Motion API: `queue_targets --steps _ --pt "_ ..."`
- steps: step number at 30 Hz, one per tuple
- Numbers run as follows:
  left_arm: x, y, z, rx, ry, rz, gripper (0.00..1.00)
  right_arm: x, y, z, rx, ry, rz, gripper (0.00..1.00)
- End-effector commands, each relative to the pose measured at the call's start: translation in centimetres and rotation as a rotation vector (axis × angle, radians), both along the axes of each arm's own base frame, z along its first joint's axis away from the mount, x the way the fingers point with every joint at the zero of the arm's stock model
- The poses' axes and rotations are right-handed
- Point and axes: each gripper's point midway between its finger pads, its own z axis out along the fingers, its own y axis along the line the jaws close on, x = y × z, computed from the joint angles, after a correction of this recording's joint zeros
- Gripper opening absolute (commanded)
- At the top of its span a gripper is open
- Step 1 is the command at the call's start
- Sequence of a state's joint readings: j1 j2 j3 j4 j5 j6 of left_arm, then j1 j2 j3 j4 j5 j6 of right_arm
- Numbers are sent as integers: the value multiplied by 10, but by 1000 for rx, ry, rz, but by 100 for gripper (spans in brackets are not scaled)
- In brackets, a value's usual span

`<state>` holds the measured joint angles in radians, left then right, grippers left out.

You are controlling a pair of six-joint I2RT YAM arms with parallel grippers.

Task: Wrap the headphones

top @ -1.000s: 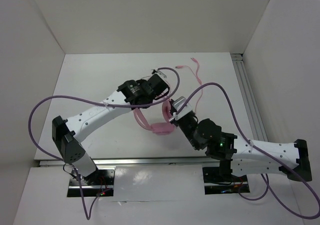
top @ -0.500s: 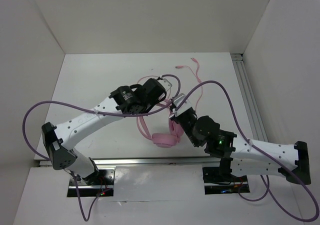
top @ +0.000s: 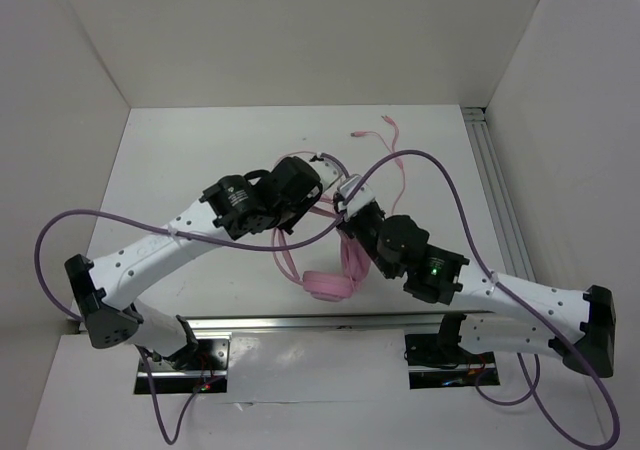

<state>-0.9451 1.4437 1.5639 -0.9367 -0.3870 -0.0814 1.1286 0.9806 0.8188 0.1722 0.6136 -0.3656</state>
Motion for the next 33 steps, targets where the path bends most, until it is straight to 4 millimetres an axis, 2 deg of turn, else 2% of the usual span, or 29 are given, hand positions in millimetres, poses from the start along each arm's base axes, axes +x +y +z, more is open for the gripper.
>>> queue_targets --steps 1,2,4,5,6,7,8,10,11,12,13,16,18,21,22,24,25,26,29,30,31,32,33 --pt "-15 -13 50 -174 -73 -84 0 10 -4 13 71 10 4 13" --pt "-17 -11 54 -183 -80 -84 0 16 -8 13 78 13 2 16" --pt "-20 -4 65 -213 -102 -72 0 12 1 11 101 35 93 17" --pt "-21 -3 72 -228 -113 -73 0 18 -3 15 117 35 100 17" --pt "-21 -2 78 -243 -124 -73 0 16 8 10 115 55 170 17" --pt "-23 1 82 -253 -132 -73 0 17 11 16 163 62 193 17" --pt "-22 1 87 -268 -141 -60 0 22 11 11 172 73 207 17" --pt "-24 4 100 -291 -158 -60 0 16 28 3 216 104 320 18" --pt "-23 5 105 -305 -166 -47 0 17 29 8 238 98 343 18" --pt "-23 5 113 -322 -178 -47 0 15 37 -4 235 131 378 18" --pt "-24 6 116 -331 -175 -41 0 10 41 1 252 128 425 18" --pt "-29 7 129 -364 -178 -47 0 6 50 -6 301 149 495 27" --pt "-30 5 134 -386 -176 -50 0 11 52 -9 334 166 519 36" --pt "-30 6 142 -421 -176 -36 0 7 60 -11 353 191 588 43" --pt "-32 8 150 -441 -190 -37 0 13 61 -18 345 204 583 46" --pt "-28 14 152 -458 -184 2 0 17 62 -19 365 216 603 48" --pt "-29 15 158 -470 -192 1 0 19 65 -25 360 226 610 48" --pt "-28 16 163 -485 -202 15 0 17 68 -22 373 223 634 49" --pt "-23 16 165 -497 -200 64 0 25 65 -29 402 231 636 49" --pt "-22 18 171 -513 -210 83 0 27 64 -26 429 237 640 50" --pt "-21 20 176 -545 -211 119 0 37 58 -36 441 257 620 50" --pt "-18 21 180 -566 -229 145 0 37 57 -31 460 232 658 50" --pt "-19 24 188 -609 -238 168 0 45 49 -36 497 266 647 50"
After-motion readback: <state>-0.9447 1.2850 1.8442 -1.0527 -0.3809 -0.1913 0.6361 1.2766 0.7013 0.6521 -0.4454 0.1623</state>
